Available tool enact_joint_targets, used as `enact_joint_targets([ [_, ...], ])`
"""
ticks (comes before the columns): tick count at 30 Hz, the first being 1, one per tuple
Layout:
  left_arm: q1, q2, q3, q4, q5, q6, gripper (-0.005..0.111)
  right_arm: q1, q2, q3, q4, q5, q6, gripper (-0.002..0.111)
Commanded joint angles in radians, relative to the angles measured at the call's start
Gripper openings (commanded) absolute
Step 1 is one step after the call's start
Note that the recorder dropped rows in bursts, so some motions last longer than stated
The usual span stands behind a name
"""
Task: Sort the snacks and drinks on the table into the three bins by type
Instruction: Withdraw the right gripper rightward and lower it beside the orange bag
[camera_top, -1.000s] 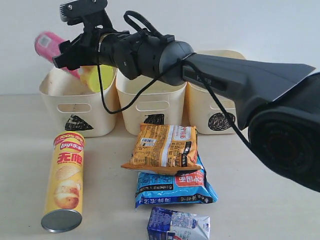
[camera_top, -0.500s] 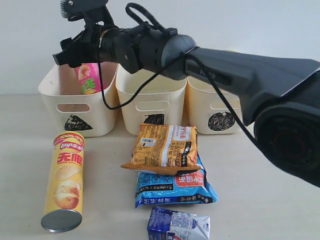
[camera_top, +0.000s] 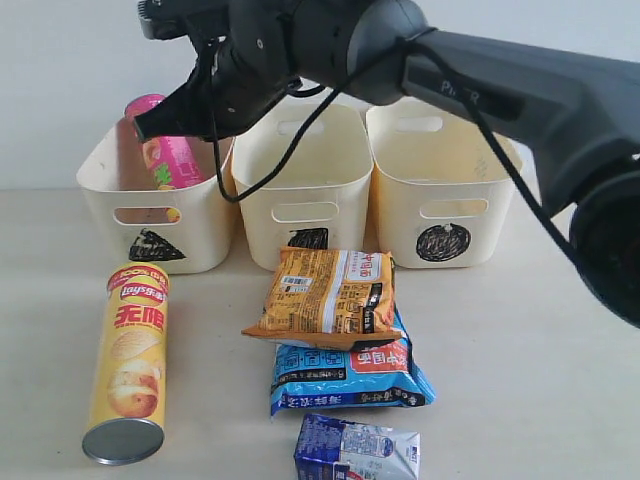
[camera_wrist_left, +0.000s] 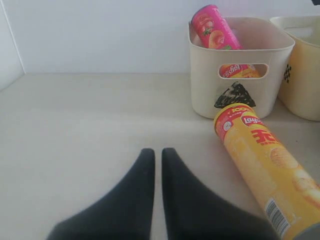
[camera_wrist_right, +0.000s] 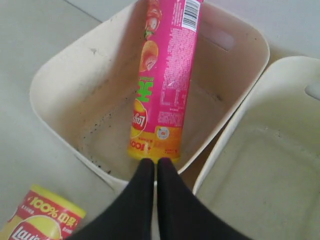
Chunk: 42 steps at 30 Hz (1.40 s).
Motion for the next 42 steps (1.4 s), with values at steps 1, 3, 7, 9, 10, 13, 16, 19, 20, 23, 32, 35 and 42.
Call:
enact_joint_targets([
  [1,0.001,-0.003,0.004,0.004,-0.007,0.009,0.004,0.017,-0.077,0.036,0.008,0.056,-0.008,0.0],
  [3,0.001,-0.003,0.004,0.004,-0.007,0.009,0.004,0.022,-0.128,0.105,0.012,0.039,-0.008,0.0],
  [7,0.001,-0.003,0.004,0.004,-0.007,0.009,0.004,0.026,-0.257,0.298,0.012,-0.055,0.015,0.0],
  [9,0.001,-0.003,0.004,0.004,-0.007,0.009,0.004,0.026,-0.334,0.427,0.012,-0.129,0.034,0.0],
  [10,0.001,-0.003,0.004,0.004,-0.007,0.009,0.004,0.026,-0.366,0.493,0.012,-0.167,0.042,0.0],
  [13,0.001,-0.003,0.004,0.004,-0.007,0.009,0.004,0.024,-0.471,0.664,0.012,-0.25,0.074,0.0],
  [16,0.001,-0.003,0.004,0.004,-0.007,0.009,0.004,0.015,-0.571,0.813,0.012,-0.321,0.114,0.0],
  [19,0.001,-0.003,0.004,0.004,-0.007,0.009,0.004,-0.02,-0.651,0.951,0.012,-0.404,0.19,0.0],
  [20,0.001,-0.003,0.004,0.004,-0.007,0.009,0.004,-0.035,-0.67,0.992,0.015,-0.427,0.223,0.0],
  [23,0.001,-0.003,0.004,0.004,-0.007,0.009,0.004,-0.084,-0.723,1.099,0.034,-0.502,0.328,0.0],
  [32,0.001,-0.003,0.004,0.004,-0.007,0.009,0.004,-0.158,-0.787,1.408,0.131,-0.784,0.621,0.0],
  [35,0.001,-0.003,0.004,0.004,-0.005,0.009,0.004,-0.165,-0.785,1.481,0.131,-0.857,0.774,0.0],
  [42,0.001,-0.003,0.004,0.004,-0.005,0.009,0.004,-0.184,-0.785,1.561,0.068,-0.868,1.008,0.0],
])
